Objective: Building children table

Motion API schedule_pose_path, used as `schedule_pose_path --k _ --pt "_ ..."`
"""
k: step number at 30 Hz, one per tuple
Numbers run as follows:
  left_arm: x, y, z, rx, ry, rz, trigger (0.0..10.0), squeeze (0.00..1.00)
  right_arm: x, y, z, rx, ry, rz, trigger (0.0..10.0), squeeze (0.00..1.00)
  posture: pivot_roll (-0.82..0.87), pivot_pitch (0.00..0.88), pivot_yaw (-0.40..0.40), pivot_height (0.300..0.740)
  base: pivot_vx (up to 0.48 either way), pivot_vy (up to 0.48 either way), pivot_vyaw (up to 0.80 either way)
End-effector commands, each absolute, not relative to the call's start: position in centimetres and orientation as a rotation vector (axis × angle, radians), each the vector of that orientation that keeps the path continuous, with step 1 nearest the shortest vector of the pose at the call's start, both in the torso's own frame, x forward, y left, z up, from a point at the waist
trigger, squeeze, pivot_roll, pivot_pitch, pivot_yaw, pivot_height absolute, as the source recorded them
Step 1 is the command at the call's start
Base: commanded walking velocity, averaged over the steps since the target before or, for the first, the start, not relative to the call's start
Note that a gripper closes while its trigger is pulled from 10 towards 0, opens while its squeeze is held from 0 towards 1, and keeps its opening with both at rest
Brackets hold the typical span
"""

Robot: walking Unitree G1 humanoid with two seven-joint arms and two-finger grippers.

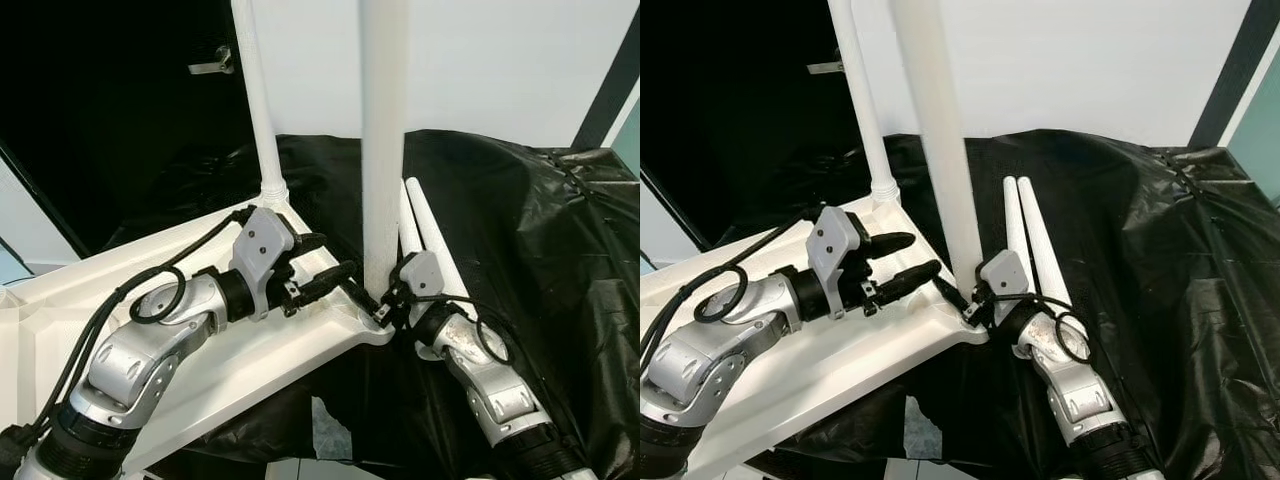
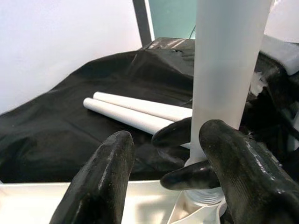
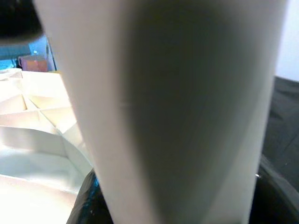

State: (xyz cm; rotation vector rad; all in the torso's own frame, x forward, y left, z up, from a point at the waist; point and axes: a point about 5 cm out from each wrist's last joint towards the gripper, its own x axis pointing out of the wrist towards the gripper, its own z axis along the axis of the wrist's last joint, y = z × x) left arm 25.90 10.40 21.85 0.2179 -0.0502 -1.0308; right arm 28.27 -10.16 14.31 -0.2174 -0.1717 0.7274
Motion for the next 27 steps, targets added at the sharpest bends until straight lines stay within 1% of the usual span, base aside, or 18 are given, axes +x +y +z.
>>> schedule_pose_path --k 1,5,6,9,10,11,17,20,27 --pt "25.6 10.3 22.0 0.214 -0.033 -1.138 10.0 0.00 28.4 -10.4 13.7 -0.208 -0.113 0.712 10.0 0.00 0.08 0.000 0.042 0.740 0.000 0.000 0.00" --pt "25.5 10.2 21.9 0.194 -0.019 -1.161 10.0 0.00 28.5 -10.4 14.7 -0.222 -0.139 0.712 10.0 0.00 0.07 0.000 0.034 0.740 0.000 0.000 0.00" --pt "25.6 10.1 21.9 0.181 -0.017 -1.169 10.0 0.18 28.6 -10.5 15.3 -0.221 -0.153 0.713 10.0 0.00 0.07 0.000 0.027 0.740 0.000 0.000 0.00" --pt "25.7 10.1 21.9 0.173 -0.016 -1.171 10.0 0.18 28.6 -10.5 15.7 -0.216 -0.162 0.711 10.0 0.00 0.07 0.000 0.027 0.740 0.000 0.000 0.00" --pt "25.7 10.0 21.9 0.168 -0.015 -1.178 10.0 0.58 28.7 -10.6 16.3 -0.206 -0.174 0.713 10.0 0.00 0.06 0.000 0.023 0.740 0.000 0.000 0.00" --pt "25.8 10.0 22.0 0.161 -0.014 -1.184 10.0 1.00 28.8 -10.7 16.7 -0.197 -0.184 0.712 10.0 0.00 0.06 0.000 0.022 0.740 0.000 0.000 0.00" --pt "26.0 10.2 23.0 0.095 -0.034 -1.233 10.0 1.00 29.0 -11.5 18.6 -0.178 -0.202 0.714 10.0 0.00 0.05 0.000 0.011 0.740 0.000 0.000 0.00" --pt "26.5 10.2 23.6 0.104 -0.074 -1.218 10.0 1.00 29.1 -11.7 19.0 -0.162 -0.203 0.721 10.0 0.00 0.05 0.000 0.011 0.740 0.000 0.000 0.00" --pt "26.5 10.2 23.6 0.104 -0.074 -1.218 10.0 1.00 29.1 -11.7 19.0 -0.162 -0.203 0.721 10.0 0.00 0.05 0.000 0.011 0.740 0.000 0.000 0.00"
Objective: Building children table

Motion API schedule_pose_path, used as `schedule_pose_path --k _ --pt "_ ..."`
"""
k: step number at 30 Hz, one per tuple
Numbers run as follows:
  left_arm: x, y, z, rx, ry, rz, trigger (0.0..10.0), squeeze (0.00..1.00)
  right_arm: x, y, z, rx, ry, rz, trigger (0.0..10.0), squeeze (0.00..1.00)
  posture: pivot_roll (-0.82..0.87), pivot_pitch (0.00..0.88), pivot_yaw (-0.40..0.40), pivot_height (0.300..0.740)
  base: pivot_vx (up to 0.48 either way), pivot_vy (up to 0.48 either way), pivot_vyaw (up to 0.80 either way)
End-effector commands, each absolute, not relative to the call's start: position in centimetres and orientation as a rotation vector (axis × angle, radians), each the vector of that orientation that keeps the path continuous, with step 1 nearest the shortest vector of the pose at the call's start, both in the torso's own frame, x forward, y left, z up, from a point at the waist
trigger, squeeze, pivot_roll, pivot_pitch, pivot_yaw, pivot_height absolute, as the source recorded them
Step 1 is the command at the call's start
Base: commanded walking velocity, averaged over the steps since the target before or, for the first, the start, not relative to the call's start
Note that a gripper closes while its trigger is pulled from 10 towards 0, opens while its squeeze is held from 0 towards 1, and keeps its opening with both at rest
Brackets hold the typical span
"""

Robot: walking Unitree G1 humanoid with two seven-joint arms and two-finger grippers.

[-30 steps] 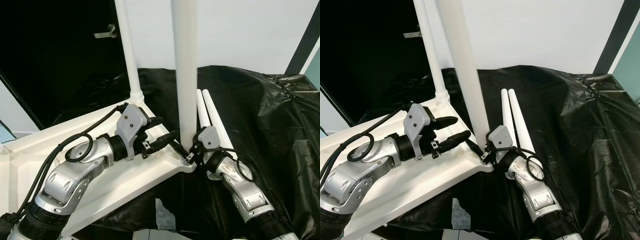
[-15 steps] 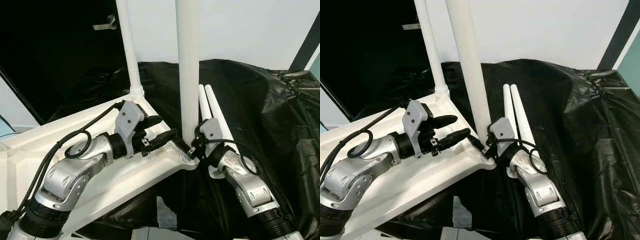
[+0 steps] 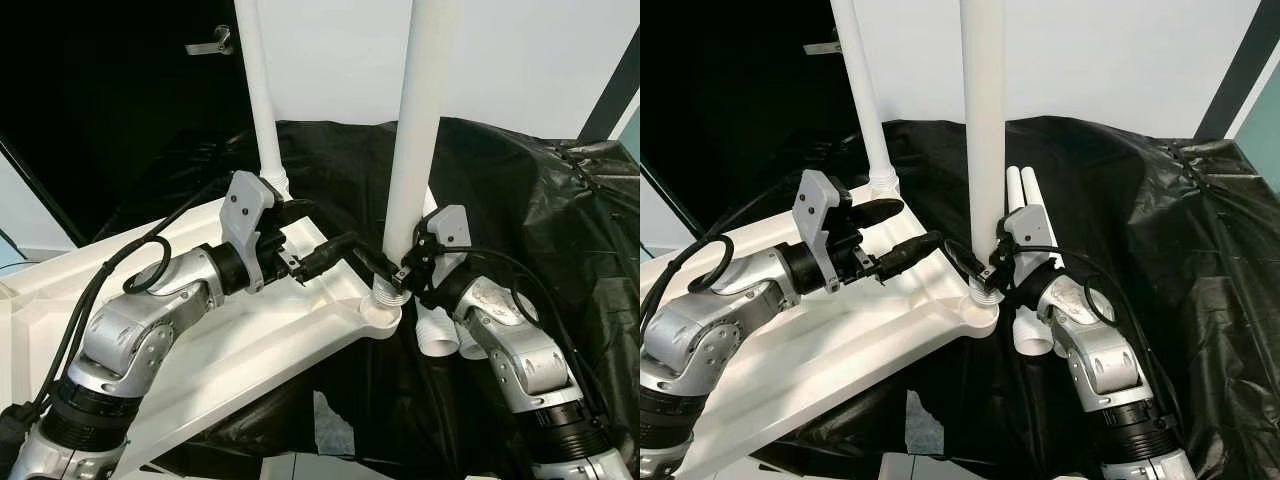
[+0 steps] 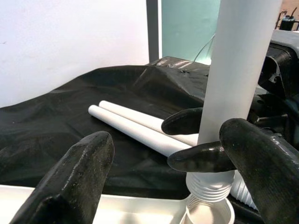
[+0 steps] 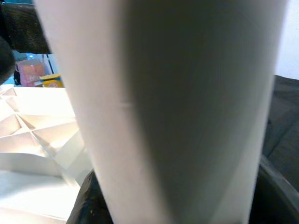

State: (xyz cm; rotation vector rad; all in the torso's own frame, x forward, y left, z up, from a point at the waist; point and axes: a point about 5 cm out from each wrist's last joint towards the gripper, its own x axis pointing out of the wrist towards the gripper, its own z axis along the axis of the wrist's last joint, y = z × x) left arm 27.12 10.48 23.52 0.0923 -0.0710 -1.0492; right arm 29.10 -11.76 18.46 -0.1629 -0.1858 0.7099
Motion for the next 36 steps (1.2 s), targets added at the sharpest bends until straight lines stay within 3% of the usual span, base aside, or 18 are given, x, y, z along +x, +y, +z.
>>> schedule_pose_path --k 1,3,4,5,11,36 --pt "26.5 10.2 23.6 0.104 -0.074 -1.218 10.0 1.00 29.1 -11.7 19.0 -0.162 -0.203 0.721 10.0 0.00 0.05 0.000 0.011 0.740 0.000 0.000 0.00" --pt "26.5 10.1 23.8 0.097 -0.088 -1.222 10.0 1.00 29.1 -11.7 19.1 -0.158 -0.201 0.727 10.0 0.00 0.05 0.000 0.009 0.740 0.000 0.000 0.00" --pt "26.0 9.6 24.9 0.034 -0.127 -1.319 10.0 0.00 29.3 -11.7 19.2 -0.159 -0.188 0.783 10.0 0.00 0.04 0.000 -0.012 0.740 0.000 0.000 0.00" --pt "25.5 9.0 25.9 -0.019 -0.161 -1.410 10.0 0.00 29.5 -11.8 19.3 -0.161 -0.175 0.830 10.0 0.00 0.04 0.000 -0.017 0.740 0.000 0.000 0.00" --pt "24.6 7.9 27.5 -0.085 -0.213 -1.573 10.0 0.00 30.1 -11.6 19.7 -0.172 -0.150 0.923 10.0 0.00 0.04 0.000 -0.032 0.740 0.000 0.000 0.00" --pt "25.5 6.2 28.1 -0.090 -0.192 -1.633 10.0 0.00 28.6 -10.3 18.6 -0.223 -0.028 1.246 10.0 0.00 0.04 0.000 -0.017 0.740 0.000 0.000 0.00"
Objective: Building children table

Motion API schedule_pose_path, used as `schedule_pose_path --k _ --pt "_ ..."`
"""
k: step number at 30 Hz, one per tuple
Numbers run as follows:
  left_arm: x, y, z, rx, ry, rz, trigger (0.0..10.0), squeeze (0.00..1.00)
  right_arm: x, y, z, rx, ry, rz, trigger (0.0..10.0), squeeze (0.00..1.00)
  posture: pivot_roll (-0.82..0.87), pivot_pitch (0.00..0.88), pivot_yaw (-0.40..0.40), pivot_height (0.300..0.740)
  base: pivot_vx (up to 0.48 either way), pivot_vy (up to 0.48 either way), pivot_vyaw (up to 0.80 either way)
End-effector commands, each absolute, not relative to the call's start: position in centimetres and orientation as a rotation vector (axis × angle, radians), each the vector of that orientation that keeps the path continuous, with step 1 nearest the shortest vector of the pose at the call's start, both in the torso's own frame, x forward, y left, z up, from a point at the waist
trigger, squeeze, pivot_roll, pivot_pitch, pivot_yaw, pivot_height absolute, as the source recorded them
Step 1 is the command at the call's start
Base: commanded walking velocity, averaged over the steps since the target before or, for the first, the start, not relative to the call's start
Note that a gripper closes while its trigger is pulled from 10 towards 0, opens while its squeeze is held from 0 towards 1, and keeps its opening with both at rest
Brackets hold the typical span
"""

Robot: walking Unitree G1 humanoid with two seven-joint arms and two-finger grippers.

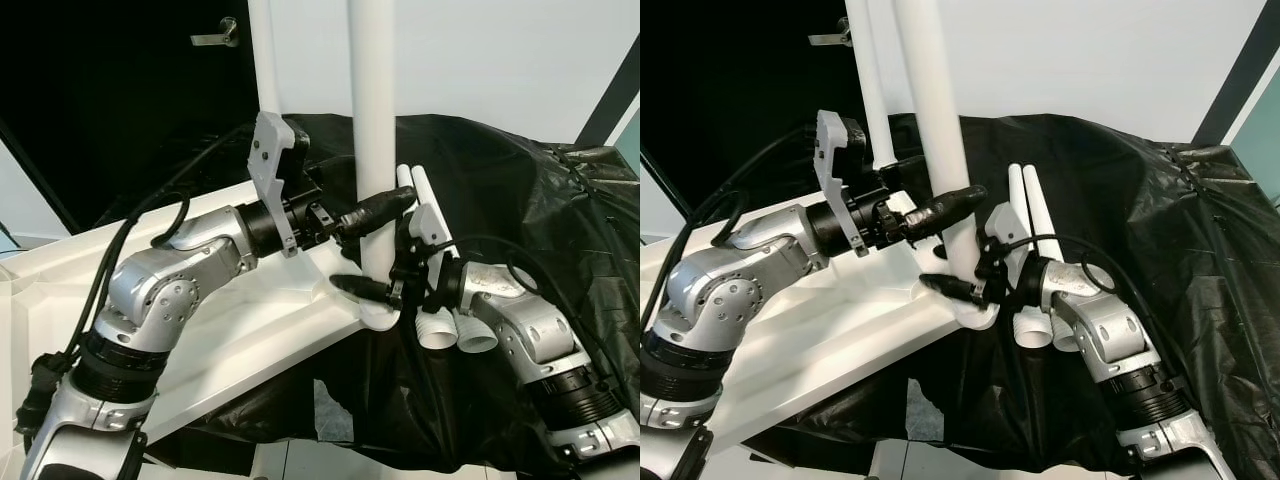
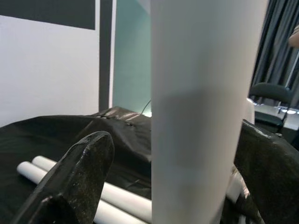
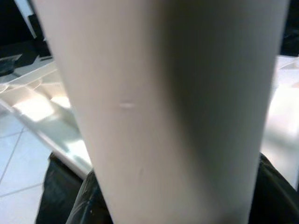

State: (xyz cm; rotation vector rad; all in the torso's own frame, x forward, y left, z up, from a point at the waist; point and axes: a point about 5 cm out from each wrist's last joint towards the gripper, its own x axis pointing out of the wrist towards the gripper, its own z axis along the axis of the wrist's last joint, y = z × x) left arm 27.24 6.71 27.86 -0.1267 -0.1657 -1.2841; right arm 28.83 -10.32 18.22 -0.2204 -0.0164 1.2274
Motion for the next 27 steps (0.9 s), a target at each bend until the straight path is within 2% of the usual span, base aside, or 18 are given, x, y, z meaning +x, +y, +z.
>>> schedule_pose_path --k 1,2,3,4,5,6,7,19,20,22,23,25,26,27 --pt "25.42 6.13 28.25 -0.101 -0.190 -1.647 10.0 0.00 28.48 -10.29 18.48 -0.228 -0.019 1.262 10.0 0.00 0.04 0.000 -0.014 0.740 0.000 0.000 0.00" --pt "25.40 6.10 28.31 -0.108 -0.188 -1.657 10.0 0.00 28.40 -10.31 18.41 -0.231 -0.013 1.273 10.0 0.00 0.04 0.000 -0.014 0.740 0.000 0.000 0.00" --pt "25.34 6.09 28.31 -0.114 -0.171 -1.675 4.0 0.00 28.34 -10.38 18.36 -0.237 -0.005 1.283 10.0 0.00 0.04 0.000 -0.012 0.740 0.000 0.000 0.00" --pt "25.34 6.09 28.31 -0.114 -0.171 -1.675 4.0 0.00 28.34 -10.38 18.36 -0.237 -0.005 1.283 10.0 0.00 0.04 0.000 -0.012 0.740 0.000 0.000 0.00" --pt "25.24 6.09 28.35 -0.117 -0.165 -1.692 0.6 0.00 28.32 -10.47 18.34 -0.242 0.001 1.290 10.0 0.00 0.03 0.000 -0.011 0.740 0.000 0.000 0.00" --pt "25.24 6.09 28.35 -0.117 -0.165 -1.692 0.6 0.00 28.32 -10.47 18.34 -0.242 0.001 1.290 10.0 0.00 0.03 0.000 -0.011 0.740 0.000 0.000 0.00" --pt "25.20 6.08 28.41 -0.123 -0.162 -1.700 0.0 0.00 28.30 -10.55 18.34 -0.244 0.006 1.295 10.0 0.00 0.03 0.000 -0.011 0.740 0.000 0.000 0.00" --pt "24.93 6.19 28.49 -0.112 -0.137 -1.730 0.0 0.00 28.24 -10.78 18.43 -0.247 0.011 1.305 10.0 0.00 0.03 0.000 -0.011 0.740 0.000 0.000 0.00" --pt "24.96 6.16 28.57 -0.103 -0.137 -1.719 1.3 0.00 28.30 -10.77 18.57 -0.233 0.008 1.298 10.0 0.00 0.04 0.000 -0.011 0.740 0.000 0.000 0.00" --pt "24.98 6.14 28.62 -0.096 -0.136 -1.711 1.3 0.00 28.34 -10.76 18.67 -0.224 0.005 1.293 10.0 0.00 0.04 0.000 -0.011 0.740 0.000 0.000 0.00" --pt "24.96 6.14 28.71 -0.091 -0.136 -1.703 2.1 0.00 28.39 -10.76 18.78 -0.223 -0.004 1.287 10.0 0.00 0.04 0.000 -0.006 0.740 0.000 0.000 0.00" --pt "24.96 6.14 28.71 -0.091 -0.136 -1.703 2.1 0.00 28.39 -10.76 18.78 -0.223 -0.004 1.287 10.0 0.00 0.04 0.000 -0.006 0.740 0.000 0.000 0.00" --pt "25.02 6.08 28.85 -0.077 -0.137 -1.681 10.0 0.00 28.53 -10.77 18.98 -0.218 -0.021 1.268 10.0 0.60 0.04 0.000 -0.005 0.740 0.000 0.000 0.00" --pt "25.02 6.08 28.85 -0.077 -0.137 -1.681 10.0 0.00 28.53 -10.77 18.98 -0.218 -0.021 1.268 10.0 0.60 0.04 0.000 -0.005 0.740 0.000 0.000 0.00"
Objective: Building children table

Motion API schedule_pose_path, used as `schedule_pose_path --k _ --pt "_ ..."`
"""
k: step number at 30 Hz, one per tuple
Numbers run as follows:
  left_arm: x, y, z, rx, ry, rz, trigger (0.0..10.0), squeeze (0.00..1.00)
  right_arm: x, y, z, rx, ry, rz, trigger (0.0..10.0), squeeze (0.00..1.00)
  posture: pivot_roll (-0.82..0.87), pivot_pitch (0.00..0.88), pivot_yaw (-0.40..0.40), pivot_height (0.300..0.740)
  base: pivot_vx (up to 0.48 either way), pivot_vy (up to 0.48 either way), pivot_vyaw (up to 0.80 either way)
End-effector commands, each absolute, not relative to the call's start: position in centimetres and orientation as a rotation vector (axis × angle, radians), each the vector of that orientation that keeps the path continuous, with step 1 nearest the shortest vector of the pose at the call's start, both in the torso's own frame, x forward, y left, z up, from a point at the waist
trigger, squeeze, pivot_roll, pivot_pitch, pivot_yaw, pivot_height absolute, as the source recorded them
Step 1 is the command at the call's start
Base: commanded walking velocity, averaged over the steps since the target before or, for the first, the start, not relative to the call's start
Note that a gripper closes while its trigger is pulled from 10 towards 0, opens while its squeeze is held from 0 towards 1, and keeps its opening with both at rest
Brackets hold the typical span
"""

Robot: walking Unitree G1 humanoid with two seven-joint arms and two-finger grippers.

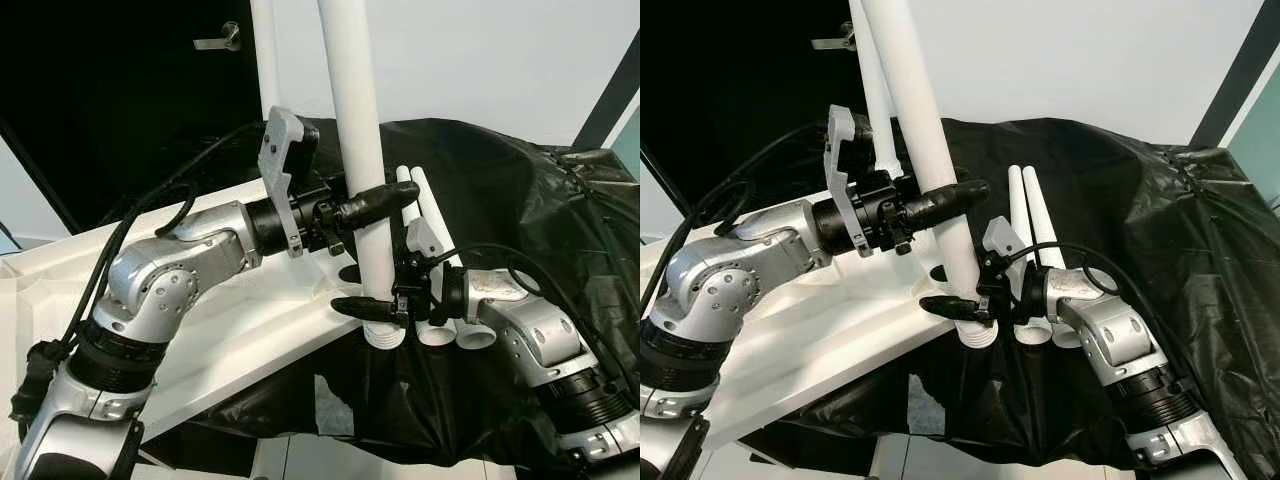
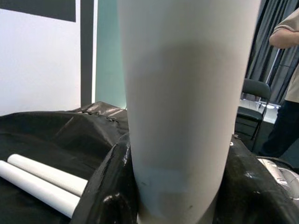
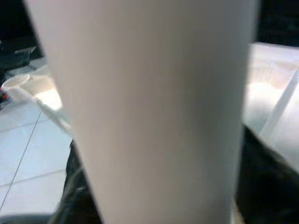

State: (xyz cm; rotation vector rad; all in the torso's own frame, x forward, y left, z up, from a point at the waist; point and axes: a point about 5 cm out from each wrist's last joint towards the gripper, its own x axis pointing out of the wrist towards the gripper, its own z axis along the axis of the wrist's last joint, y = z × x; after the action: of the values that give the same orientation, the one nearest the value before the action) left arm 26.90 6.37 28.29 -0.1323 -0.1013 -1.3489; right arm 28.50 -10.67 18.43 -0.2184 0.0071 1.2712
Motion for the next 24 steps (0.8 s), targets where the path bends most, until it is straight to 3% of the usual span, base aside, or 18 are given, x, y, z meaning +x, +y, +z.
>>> schedule_pose_path --k 1,2,4,5,12,19,24 --pt "25.0 6.1 28.9 -0.077 -0.137 -1.681 10.0 0.00 28.5 -10.8 19.0 -0.218 -0.021 1.268 10.0 0.60 0.04 0.000 -0.005 0.740 0.000 0.000 0.00" --pt "25.3 6.0 29.1 -0.058 -0.141 -1.624 10.0 0.00 28.7 -10.8 19.3 -0.206 -0.041 1.238 10.0 1.00 0.04 0.000 0.000 0.740 0.000 0.000 0.00" --pt "25.7 5.9 29.3 -0.035 -0.137 -1.559 10.0 0.00 29.0 -10.9 19.6 -0.202 -0.064 1.185 10.0 1.00 0.04 0.000 0.006 0.740 0.000 0.000 0.00" --pt "26.3 5.8 29.5 -0.020 -0.143 -1.473 10.0 0.00 29.3 -11.0 19.9 -0.194 -0.085 1.113 10.0 0.00 0.04 0.000 0.008 0.740 0.000 0.000 0.00" --pt "27.5 5.3 29.9 0.002 -0.147 -1.300 10.0 0.00 29.6 -10.6 20.1 -0.190 -0.119 0.968 10.0 0.00 0.04 0.000 0.015 0.740 0.000 0.000 0.00" --pt "29.1 3.3 29.9 0.057 -0.164 -1.045 10.0 0.00 30.7 -8.1 19.7 -0.232 -0.159 0.720 10.0 0.00 0.04 0.000 0.035 0.740 0.000 0.000 0.00" --pt "30.4 1.8 30.4 -0.007 -0.174 -0.906 10.0 0.00 31.6 -6.4 19.7 -0.192 -0.169 0.570 10.0 0.00 0.05 0.000 0.033 0.740 0.000 0.000 0.00"
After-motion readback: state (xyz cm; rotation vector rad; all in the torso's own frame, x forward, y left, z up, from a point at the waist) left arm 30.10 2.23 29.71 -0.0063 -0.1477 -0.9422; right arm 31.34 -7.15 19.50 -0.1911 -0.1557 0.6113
